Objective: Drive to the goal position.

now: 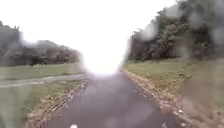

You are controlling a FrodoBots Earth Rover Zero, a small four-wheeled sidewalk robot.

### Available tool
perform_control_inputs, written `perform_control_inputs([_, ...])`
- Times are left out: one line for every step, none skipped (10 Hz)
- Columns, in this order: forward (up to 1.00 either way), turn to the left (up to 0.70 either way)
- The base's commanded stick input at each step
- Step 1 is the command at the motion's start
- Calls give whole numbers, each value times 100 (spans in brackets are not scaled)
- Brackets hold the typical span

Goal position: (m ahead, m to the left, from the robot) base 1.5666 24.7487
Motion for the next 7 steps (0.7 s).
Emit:
perform_control_inputs([85,0])
perform_control_inputs([85,0])
perform_control_inputs([85,0])
perform_control_inputs([85,0])
perform_control_inputs([85,0])
perform_control_inputs([85,0])
perform_control_inputs([85,0])
